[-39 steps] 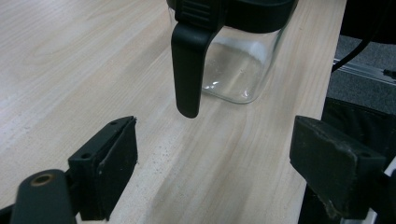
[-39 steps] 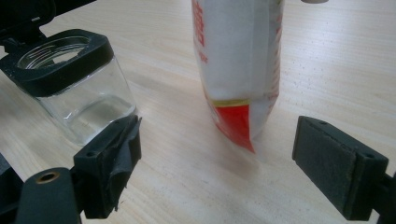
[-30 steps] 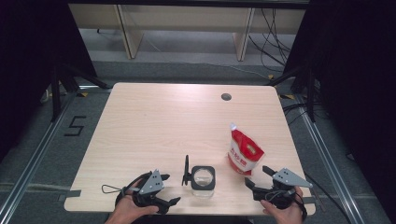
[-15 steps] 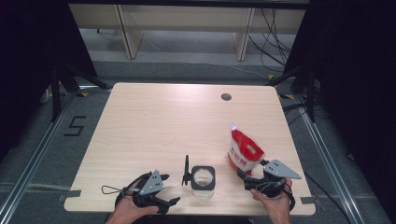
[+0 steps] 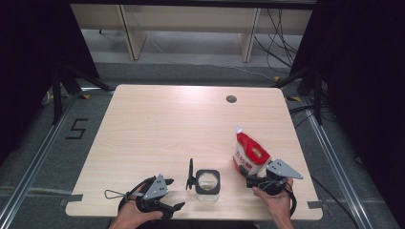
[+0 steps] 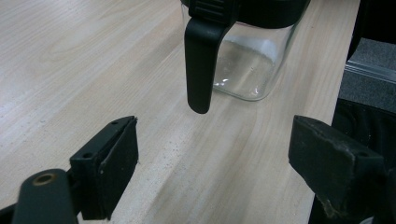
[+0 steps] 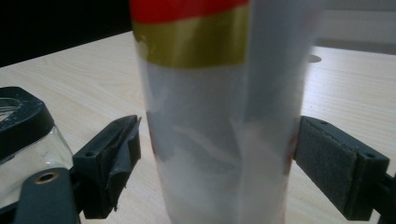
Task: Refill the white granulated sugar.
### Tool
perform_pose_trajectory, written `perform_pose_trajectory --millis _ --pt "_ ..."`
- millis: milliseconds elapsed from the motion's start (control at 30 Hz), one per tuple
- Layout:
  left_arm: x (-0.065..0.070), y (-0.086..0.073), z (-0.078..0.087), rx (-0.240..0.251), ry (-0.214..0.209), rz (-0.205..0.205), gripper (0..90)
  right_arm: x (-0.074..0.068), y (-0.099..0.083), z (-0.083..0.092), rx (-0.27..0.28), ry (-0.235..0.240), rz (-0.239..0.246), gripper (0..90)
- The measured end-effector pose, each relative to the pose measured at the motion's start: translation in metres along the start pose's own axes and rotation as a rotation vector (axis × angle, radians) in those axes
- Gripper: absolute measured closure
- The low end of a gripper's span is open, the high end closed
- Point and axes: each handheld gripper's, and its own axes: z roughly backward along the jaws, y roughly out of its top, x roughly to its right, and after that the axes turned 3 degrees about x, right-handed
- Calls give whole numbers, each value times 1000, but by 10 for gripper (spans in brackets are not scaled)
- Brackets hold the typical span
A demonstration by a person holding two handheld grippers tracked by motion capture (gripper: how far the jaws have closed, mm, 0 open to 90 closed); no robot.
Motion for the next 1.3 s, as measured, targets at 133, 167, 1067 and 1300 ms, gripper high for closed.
perform_pose_trajectory --millis 133,167,1067,1300 --pt "0 -1 -1 3 3 2 157 0 -1 -6 23 -6 27 200" --pt "1 0 -1 5 -14 9 158 2 -2 -8 30 -24 22 208" --pt "-1 0 -1 4 1 0 164 8 -7 -28 67 -2 25 326" --pt "-1 0 -1 -3 -9 6 165 5 -7 -27 79 -12 -5 344"
